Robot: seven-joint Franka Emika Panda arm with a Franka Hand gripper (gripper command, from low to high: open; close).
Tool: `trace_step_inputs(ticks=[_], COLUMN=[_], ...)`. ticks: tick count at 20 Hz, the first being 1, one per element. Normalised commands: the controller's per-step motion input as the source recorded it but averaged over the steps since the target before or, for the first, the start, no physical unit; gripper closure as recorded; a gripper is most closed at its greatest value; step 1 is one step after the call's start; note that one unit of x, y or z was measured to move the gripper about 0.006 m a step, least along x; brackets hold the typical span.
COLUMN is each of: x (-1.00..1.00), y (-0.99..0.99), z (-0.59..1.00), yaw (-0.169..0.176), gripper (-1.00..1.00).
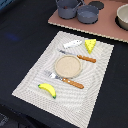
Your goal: Interact with the objects in diverse but meaningful ways.
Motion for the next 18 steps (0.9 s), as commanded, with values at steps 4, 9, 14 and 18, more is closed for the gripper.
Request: trace_step_inputs(ticks=[4, 9, 14, 18], x=[0.8, 0.82, 0.88, 0.83], y=[-0.66, -0.58, -0.3, -0.29], z=[0.21, 0.08, 0.25, -0.01], yaw=[-0.063, -0.092, -0.09, -0.098], gripper=[-1.0, -1.0, -1.0, -1.0])
